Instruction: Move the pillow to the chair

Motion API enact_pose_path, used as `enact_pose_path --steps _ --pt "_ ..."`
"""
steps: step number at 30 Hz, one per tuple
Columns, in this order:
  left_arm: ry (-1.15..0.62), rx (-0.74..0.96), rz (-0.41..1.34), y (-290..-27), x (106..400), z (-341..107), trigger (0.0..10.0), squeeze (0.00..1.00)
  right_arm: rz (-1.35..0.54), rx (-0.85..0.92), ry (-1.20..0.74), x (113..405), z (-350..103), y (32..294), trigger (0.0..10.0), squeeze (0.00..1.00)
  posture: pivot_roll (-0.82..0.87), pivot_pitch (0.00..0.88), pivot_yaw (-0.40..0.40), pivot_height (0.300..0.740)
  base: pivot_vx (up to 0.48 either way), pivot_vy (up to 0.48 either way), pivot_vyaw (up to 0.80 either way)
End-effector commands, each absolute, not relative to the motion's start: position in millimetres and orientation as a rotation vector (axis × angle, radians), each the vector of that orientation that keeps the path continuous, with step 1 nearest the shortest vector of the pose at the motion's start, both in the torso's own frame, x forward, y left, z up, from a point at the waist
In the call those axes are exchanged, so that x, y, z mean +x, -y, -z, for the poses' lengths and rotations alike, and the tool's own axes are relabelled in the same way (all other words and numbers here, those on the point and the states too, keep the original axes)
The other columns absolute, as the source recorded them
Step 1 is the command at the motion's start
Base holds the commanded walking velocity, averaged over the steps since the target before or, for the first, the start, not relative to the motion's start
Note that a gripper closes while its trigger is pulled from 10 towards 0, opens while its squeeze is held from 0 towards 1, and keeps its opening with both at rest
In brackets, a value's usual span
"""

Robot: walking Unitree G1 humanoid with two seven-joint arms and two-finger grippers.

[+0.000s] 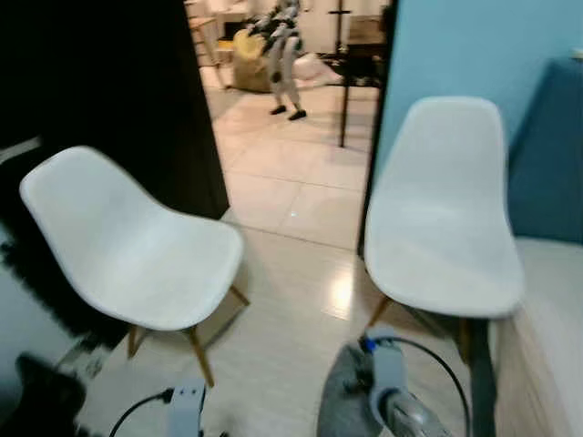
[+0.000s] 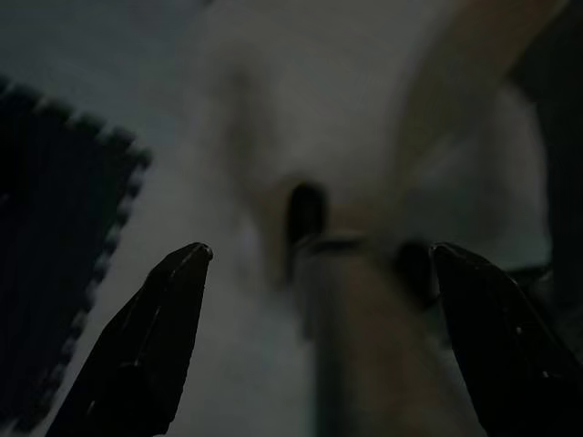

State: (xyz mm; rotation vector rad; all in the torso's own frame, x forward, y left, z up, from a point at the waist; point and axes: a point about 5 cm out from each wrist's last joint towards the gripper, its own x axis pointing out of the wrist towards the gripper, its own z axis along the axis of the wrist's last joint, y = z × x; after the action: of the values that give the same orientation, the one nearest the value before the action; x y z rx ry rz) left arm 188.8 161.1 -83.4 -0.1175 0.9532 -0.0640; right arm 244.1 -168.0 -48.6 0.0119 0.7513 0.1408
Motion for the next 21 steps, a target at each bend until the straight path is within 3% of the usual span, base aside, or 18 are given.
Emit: enact_pose_path --steps 1,10,21 --pt "-0.968 -0.127 0.059 -159.6 185.9 85.1 10.0 0.0 -0.164 0.01 -0.749 242.2 49.8 163.5 10.0 0.0 0.01 0.0 0.016 0.74 0.0 0.0 0.79" --pt "-0.997 -0.139 0.049 -158.5 175.8 90.0 10.0 0.0 -0.171 -0.043 -0.909 198.9 76.4 172.9 10.0 0.0 0.01 0.0 0.011 0.74 0.0 0.0 0.79" --pt "-0.989 -0.136 0.056 -157.7 178.0 88.9 10.0 0.0 -0.172 -0.047 -0.889 203.1 73.7 174.0 10.0 0.0 0.0 0.0 0.005 0.74 0.0 0.0 0.79"
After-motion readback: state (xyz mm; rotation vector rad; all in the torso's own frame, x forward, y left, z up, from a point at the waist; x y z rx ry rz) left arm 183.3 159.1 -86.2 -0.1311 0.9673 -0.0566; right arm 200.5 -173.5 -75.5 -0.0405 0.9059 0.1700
